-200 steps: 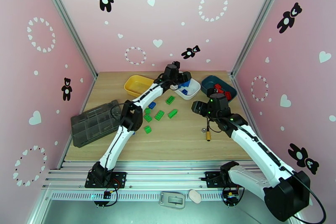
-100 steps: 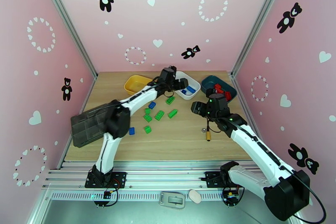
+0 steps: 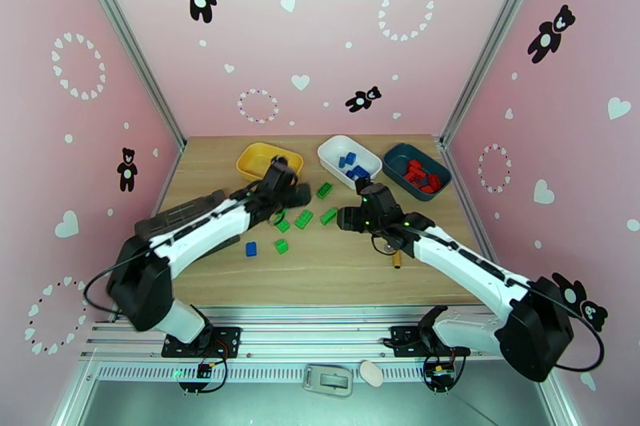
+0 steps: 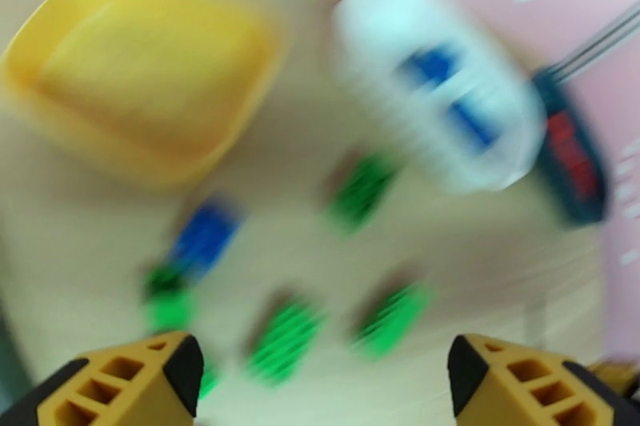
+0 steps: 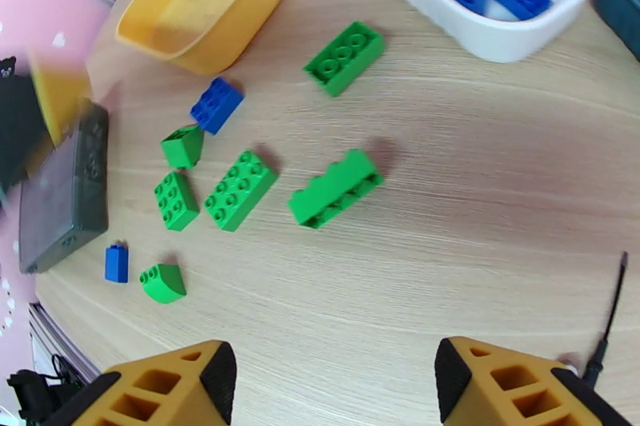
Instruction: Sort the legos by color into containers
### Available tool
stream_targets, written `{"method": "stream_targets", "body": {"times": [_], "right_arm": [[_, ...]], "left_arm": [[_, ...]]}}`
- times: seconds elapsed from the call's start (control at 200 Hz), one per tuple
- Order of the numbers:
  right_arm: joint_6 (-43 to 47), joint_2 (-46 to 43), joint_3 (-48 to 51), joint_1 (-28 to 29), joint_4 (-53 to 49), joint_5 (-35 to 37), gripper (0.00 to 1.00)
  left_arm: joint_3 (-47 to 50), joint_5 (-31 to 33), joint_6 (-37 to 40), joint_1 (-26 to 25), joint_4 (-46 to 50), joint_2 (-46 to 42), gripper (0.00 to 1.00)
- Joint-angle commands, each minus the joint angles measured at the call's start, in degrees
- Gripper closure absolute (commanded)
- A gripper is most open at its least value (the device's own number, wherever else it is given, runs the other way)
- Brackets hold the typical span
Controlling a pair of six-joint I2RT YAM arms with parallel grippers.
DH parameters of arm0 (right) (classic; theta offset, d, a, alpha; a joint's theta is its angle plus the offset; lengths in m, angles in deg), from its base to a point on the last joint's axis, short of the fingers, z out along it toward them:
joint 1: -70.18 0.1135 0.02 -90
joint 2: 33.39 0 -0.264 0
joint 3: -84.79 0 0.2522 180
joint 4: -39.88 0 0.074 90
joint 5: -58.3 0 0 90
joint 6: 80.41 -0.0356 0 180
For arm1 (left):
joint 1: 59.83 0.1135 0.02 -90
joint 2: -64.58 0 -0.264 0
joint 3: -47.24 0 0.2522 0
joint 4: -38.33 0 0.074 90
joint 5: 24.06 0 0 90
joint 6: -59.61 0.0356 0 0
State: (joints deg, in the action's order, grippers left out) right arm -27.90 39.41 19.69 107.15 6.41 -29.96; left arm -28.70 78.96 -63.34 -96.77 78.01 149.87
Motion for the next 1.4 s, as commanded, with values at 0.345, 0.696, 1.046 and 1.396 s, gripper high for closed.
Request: {"method": "stream_targets", "body": {"times": [0.345,0.696,1.046,1.396], "right_arm": [[1.32,18.75,-12.49,13.29,2.73,2.54,0.31],[0.62,24.17,-15.05,16.91,1.74,3.81,0.32],[0.67,20.9,-12.92,16.91,0.81,5.99,0.32],[0.49,20.36,-12.61,16.91,0.81,6.68,0.33]], "left_arm": [[21.43,9.09,-7.3,-0.28,10.61,-18.62,0.16],[27.56,6.24,-8.74,0.76,4.47,-15.03,0.28],[31.32,2.51,-9.22,4.26,-2.11,-11.52,0.32],[30.4,1.67,-8.52,4.78,-5.08,-7.3,0.43]]}}
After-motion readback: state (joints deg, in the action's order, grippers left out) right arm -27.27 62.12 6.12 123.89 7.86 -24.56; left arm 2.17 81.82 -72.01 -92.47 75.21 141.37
